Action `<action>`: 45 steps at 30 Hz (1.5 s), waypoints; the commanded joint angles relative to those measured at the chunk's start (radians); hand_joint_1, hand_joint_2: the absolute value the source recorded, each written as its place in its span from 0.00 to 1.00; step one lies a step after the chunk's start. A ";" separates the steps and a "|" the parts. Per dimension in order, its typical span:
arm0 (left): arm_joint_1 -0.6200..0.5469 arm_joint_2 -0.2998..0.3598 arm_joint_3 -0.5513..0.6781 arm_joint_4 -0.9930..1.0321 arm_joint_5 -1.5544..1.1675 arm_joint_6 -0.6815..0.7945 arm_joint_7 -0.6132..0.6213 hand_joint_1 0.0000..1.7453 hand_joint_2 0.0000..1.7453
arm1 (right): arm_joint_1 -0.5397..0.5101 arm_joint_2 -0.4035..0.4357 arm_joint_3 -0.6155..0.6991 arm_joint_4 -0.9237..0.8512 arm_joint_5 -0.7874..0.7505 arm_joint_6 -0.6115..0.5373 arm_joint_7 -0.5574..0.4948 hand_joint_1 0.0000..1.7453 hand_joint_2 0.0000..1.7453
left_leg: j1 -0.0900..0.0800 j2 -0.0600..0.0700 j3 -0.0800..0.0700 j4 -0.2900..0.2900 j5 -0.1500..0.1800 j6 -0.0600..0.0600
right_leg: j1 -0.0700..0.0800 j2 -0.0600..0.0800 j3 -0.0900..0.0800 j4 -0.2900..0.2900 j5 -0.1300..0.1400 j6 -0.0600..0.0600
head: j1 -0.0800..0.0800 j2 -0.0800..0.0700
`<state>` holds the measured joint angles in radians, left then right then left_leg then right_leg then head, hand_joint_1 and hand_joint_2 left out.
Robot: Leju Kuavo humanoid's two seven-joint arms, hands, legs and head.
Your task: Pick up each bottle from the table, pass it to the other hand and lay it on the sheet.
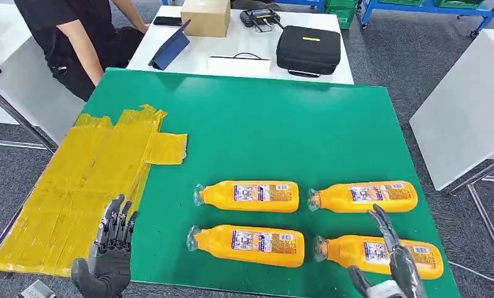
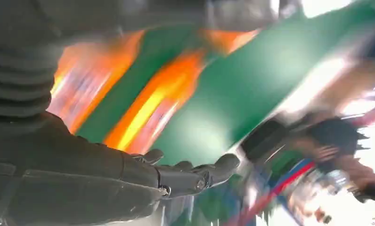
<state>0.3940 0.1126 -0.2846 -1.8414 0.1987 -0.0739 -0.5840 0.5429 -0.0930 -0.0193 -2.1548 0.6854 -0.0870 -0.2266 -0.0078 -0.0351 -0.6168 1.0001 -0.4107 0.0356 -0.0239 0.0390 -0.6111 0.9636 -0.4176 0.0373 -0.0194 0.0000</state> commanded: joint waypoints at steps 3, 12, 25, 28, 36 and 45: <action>-0.055 -0.080 0.081 0.062 -0.034 -0.099 0.024 0.00 0.00 | 0.063 -0.018 -0.235 -0.095 0.071 0.088 0.009 0.00 1.00 | 0.000 0.002 0.003 -0.001 -0.002 -0.003 | 0.001 -0.004 0.010 -0.001 0.000 -0.001 | -0.001 0.000; -0.040 -0.104 0.116 0.058 -0.060 -0.142 0.039 0.00 0.00 | 0.034 0.022 -0.256 -0.107 0.185 0.133 0.014 0.00 1.00 | 0.000 0.003 0.004 0.000 -0.001 -0.002 | 0.001 -0.003 0.011 0.000 0.001 -0.001 | -0.001 0.000; -0.038 -0.105 0.116 0.058 -0.061 -0.143 0.039 0.00 0.00 | 0.033 0.020 -0.262 -0.107 0.210 0.160 0.022 0.00 1.00 | 0.000 0.004 0.004 0.000 -0.001 -0.002 | 0.001 -0.003 0.012 -0.001 0.001 -0.001 | -0.001 0.000; -0.038 -0.105 0.116 0.058 -0.061 -0.143 0.039 0.00 0.00 | 0.033 0.020 -0.262 -0.107 0.210 0.160 0.022 0.00 1.00 | 0.000 0.005 0.005 0.000 -0.002 -0.003 | 0.002 -0.003 0.013 0.000 0.000 -0.002 | -0.001 0.000; -0.046 -0.116 0.112 0.051 -0.059 -0.157 0.064 0.00 0.00 | -0.030 -0.016 -0.290 -0.013 0.298 0.289 0.040 0.00 1.00 | 0.001 0.006 0.005 0.000 -0.002 -0.002 | 0.002 -0.001 0.013 -0.001 0.002 -0.001 | -0.001 0.000; -0.092 -0.099 0.086 0.077 -0.051 -0.172 0.085 0.00 0.00 | -0.148 -0.089 -0.225 0.212 0.335 0.349 0.127 0.00 1.00 | 0.001 0.005 0.005 -0.002 0.000 -0.002 | 0.002 -0.001 0.013 -0.003 0.003 -0.001 | -0.001 0.000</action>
<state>0.3470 0.0069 -0.1892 -1.8299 0.1419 -0.2434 -0.5085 0.5060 -0.1305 -0.2975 -2.1637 0.9827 0.2266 -0.1667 -0.0082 -0.0332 -0.6165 1.0002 -0.4101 0.0368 -0.0242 0.0393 -0.6023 0.9636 -0.4150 0.0388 -0.0202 0.0000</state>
